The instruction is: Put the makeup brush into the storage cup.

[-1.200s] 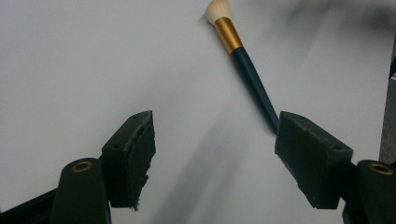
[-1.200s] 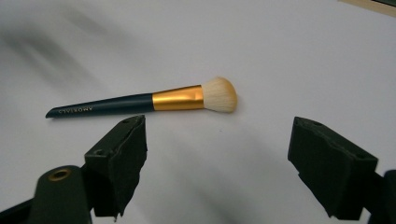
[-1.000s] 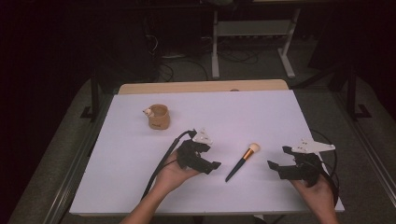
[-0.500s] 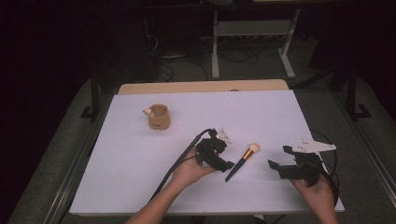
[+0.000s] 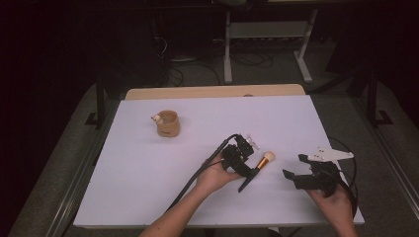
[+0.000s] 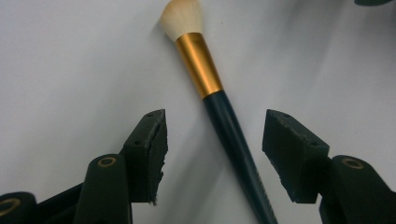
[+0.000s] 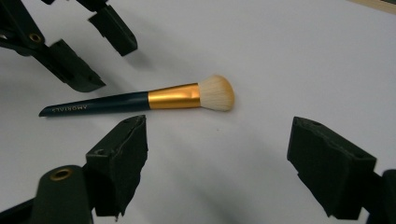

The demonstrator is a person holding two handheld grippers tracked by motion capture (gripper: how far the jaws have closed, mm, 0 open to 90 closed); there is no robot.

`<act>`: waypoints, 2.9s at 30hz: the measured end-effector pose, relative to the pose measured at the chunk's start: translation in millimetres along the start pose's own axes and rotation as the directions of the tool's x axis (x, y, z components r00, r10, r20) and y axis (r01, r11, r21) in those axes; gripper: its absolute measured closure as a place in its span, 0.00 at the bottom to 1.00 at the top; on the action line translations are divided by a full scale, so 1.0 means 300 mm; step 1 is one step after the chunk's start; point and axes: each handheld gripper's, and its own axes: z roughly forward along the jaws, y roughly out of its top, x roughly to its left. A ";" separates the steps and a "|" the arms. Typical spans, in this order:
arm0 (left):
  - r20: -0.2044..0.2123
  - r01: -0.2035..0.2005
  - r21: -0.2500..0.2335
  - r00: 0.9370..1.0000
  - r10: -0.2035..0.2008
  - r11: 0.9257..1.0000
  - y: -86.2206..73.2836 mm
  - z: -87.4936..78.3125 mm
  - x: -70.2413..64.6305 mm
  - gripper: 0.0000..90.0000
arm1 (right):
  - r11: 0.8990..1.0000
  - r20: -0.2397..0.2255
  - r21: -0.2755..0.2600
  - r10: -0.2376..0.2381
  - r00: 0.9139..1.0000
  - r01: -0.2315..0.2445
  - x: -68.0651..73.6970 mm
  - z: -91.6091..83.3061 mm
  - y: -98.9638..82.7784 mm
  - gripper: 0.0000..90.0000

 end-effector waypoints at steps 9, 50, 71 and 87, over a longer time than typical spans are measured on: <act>-0.008 0.036 0.048 0.999 -0.035 0.998 0.053 0.078 -0.011 0.54 | 1.000 0.004 -0.001 -0.001 1.000 0.001 -0.003 -0.001 -0.003 0.22; -0.099 0.063 0.185 0.994 -0.045 0.981 0.104 0.135 -0.037 0.82 | 1.000 0.021 0.015 -0.012 1.000 0.012 0.004 0.003 -0.018 0.23; -0.074 0.061 0.051 0.996 -0.057 0.997 0.079 -0.027 0.011 0.82 | 1.000 0.000 -0.015 -0.009 1.000 0.009 0.019 -0.006 -0.016 0.23; -0.053 0.073 -0.058 0.996 -0.076 0.996 -0.049 -0.183 0.047 0.83 | 0.999 -0.081 -0.031 -0.018 0.997 0.016 0.066 0.023 0.017 0.20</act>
